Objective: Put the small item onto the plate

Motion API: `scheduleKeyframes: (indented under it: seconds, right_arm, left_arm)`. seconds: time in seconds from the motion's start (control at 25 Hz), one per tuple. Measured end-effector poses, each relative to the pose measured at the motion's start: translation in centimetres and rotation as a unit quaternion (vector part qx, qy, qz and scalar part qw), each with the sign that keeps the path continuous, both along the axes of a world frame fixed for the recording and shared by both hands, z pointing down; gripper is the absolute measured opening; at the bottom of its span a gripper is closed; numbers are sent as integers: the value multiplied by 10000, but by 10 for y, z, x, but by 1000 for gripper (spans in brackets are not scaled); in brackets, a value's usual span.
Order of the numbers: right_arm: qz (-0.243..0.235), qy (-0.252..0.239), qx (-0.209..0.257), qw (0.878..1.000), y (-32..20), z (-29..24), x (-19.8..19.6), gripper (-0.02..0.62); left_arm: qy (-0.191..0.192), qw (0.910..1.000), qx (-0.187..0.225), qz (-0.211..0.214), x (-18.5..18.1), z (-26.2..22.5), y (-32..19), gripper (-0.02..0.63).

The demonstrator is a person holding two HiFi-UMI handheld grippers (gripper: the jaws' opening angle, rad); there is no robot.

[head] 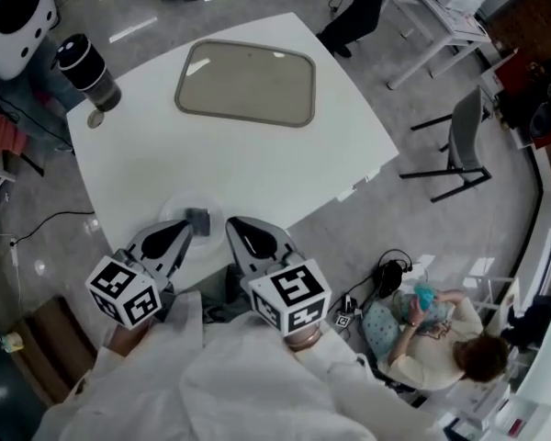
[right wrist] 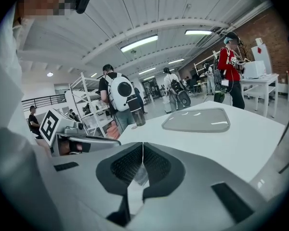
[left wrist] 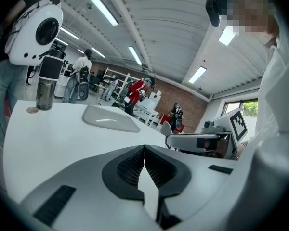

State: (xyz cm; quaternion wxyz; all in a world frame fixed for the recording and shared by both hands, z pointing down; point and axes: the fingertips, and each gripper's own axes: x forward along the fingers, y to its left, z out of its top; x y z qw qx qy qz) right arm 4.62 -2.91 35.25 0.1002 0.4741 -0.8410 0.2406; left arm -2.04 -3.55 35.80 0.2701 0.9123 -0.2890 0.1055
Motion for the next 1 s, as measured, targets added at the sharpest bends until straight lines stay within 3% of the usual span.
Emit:
scheduleKeyframes:
  seconds: [0.44, 0.8, 1.0]
  right_arm:
    - [150, -89, -414, 9990, 3, 18, -10, 15]
    - [142, -198, -885, 9958, 13, 47, -17, 15]
    - [73, -238, -1136, 9932, 21, 65, -23, 15]
  left_arm:
    - [-176, 9989, -416, 121, -19, 20, 4, 9]
    - [-178, 9944, -1042, -4, -34, 53, 15, 9]
    - [-373, 9917, -1222, -148, -44, 71, 20, 9]
